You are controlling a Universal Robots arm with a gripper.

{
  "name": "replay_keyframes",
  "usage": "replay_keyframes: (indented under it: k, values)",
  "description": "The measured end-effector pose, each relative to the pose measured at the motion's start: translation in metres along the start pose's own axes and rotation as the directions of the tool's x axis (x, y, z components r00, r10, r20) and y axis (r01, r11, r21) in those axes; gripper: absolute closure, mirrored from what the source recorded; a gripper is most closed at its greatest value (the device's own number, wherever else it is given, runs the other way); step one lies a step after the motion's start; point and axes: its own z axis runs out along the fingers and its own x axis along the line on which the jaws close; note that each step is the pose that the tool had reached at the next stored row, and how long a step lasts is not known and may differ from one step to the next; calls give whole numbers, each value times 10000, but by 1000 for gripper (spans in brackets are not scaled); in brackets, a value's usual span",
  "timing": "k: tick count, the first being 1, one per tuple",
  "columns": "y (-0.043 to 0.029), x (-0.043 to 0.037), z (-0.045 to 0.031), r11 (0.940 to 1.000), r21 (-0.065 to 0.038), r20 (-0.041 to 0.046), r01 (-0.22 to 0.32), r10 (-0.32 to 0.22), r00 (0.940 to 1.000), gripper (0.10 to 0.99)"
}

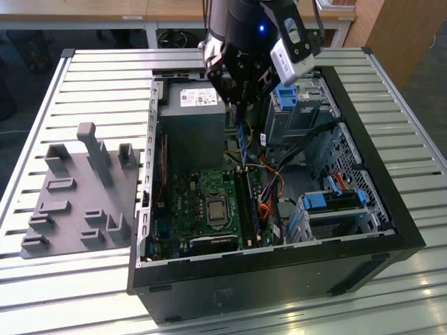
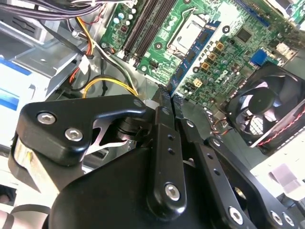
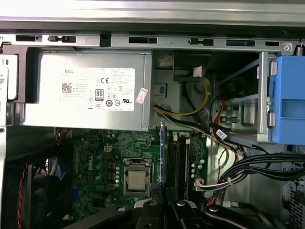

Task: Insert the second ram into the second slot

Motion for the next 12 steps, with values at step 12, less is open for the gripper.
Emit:
replay_keyframes:
  k: [12]
  values:
    - [-87, -2, 95, 10000, -10, 101, -70, 70, 9999, 949]
